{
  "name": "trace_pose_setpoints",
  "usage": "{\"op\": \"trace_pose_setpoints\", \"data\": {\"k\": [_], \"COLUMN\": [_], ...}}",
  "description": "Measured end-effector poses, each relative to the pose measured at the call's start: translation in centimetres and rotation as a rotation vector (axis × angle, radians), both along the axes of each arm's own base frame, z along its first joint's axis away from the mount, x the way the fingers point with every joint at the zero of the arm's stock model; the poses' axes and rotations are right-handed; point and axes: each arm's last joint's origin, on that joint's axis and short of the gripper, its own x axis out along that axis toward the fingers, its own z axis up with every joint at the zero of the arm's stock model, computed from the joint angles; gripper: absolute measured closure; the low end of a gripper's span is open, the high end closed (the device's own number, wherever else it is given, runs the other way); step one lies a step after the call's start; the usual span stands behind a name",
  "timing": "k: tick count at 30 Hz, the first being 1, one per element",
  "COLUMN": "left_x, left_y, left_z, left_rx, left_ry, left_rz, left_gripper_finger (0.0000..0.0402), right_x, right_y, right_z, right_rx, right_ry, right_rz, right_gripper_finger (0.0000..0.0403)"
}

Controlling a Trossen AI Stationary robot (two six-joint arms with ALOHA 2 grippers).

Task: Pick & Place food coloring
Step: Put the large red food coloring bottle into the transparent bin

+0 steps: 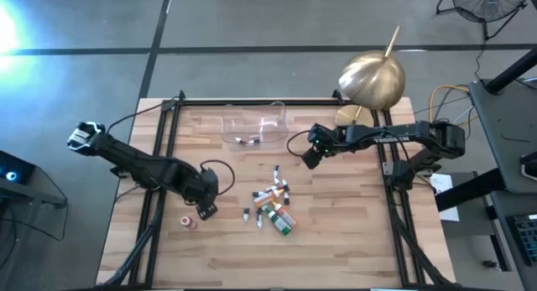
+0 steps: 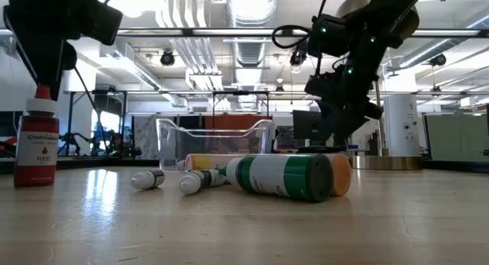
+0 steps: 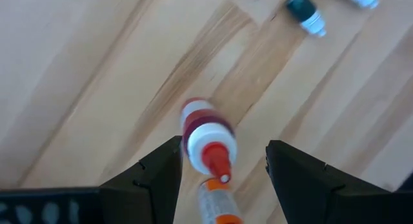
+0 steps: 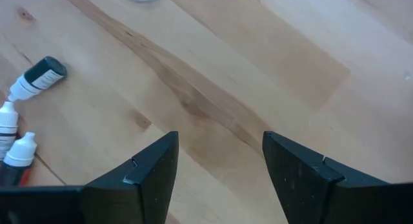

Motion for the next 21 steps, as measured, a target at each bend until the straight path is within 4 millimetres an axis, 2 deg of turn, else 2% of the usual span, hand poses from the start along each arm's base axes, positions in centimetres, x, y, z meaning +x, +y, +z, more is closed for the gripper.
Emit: {"op": "trace_pose_setpoints", "data": {"k": [9, 21], "left_x": [-0.6, -0.4], "left_y": [-0.1, -0.3], "left_z": [-1.1, -2.0], "left_rx": [0.038, 0.101], "left_ry": [0.055, -0.001], "left_rz": [-0.054, -0.246], "left_gripper_finger": [0.0207, 0.0207], "right_x": [0.0, 0.0], "right_y": [0.0, -0.1], "right_z": [-0.1, -0.1], "right_rx": [-0.007, -0.024], "right_ry": [-0.005, -0.003], "right_rz": [-0.005, -0.017], "right_gripper_finger": [0.0184, 0.0184]}}
